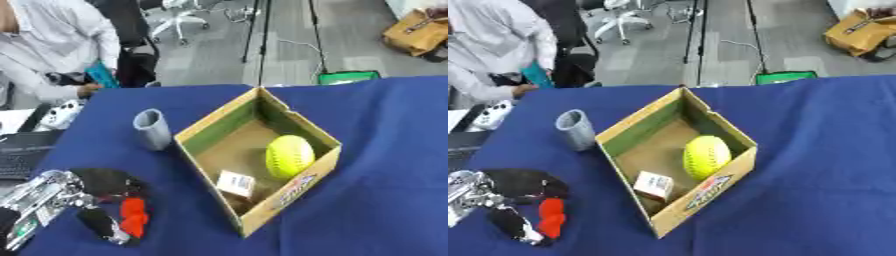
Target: Pick up objects on the table and place them in the box.
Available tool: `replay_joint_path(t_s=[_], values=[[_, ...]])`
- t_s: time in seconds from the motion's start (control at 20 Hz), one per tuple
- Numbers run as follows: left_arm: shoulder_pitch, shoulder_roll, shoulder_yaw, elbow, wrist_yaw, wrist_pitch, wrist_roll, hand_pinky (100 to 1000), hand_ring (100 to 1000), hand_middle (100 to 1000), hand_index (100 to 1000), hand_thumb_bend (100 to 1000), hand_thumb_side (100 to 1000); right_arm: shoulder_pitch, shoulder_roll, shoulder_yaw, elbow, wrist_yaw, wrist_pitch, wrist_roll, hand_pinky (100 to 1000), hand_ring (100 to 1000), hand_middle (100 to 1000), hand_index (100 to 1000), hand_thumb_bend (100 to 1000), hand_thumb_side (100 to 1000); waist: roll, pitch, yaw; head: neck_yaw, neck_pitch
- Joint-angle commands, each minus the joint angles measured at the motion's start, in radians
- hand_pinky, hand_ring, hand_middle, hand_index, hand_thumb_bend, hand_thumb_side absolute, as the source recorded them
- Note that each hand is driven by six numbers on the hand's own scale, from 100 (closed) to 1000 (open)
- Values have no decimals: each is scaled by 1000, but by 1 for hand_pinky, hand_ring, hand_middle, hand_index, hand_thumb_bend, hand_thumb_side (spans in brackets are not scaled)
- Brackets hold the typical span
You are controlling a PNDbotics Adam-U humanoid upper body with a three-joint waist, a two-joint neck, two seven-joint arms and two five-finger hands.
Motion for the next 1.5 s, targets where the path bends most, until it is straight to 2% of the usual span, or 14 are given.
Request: replay_joint_path(t_s=[0.05, 0.75, 1.5], values=[[-11, 39, 17, -4, 2, -1, 4, 1000, 1000, 962, 1000, 674, 881, -14, -16, -8, -17, -5, -4, 0, 623, 471, 353, 467, 100, 585, -8, -11, 1, -1, -8], [-65, 1, -12, 47, -17, -37, -28, 1000, 1000, 952, 995, 669, 875, -15, -14, -6, -17, -8, -4, 0, 624, 471, 353, 468, 100, 584, -8, -9, -10, 6, -8], [-71, -7, -20, 78, -35, -62, -29, 1000, 1000, 948, 988, 659, 864, -16, -15, -6, -17, -9, -5, 0, 623, 471, 353, 467, 100, 585, -10, -6, -10, 4, -15]])
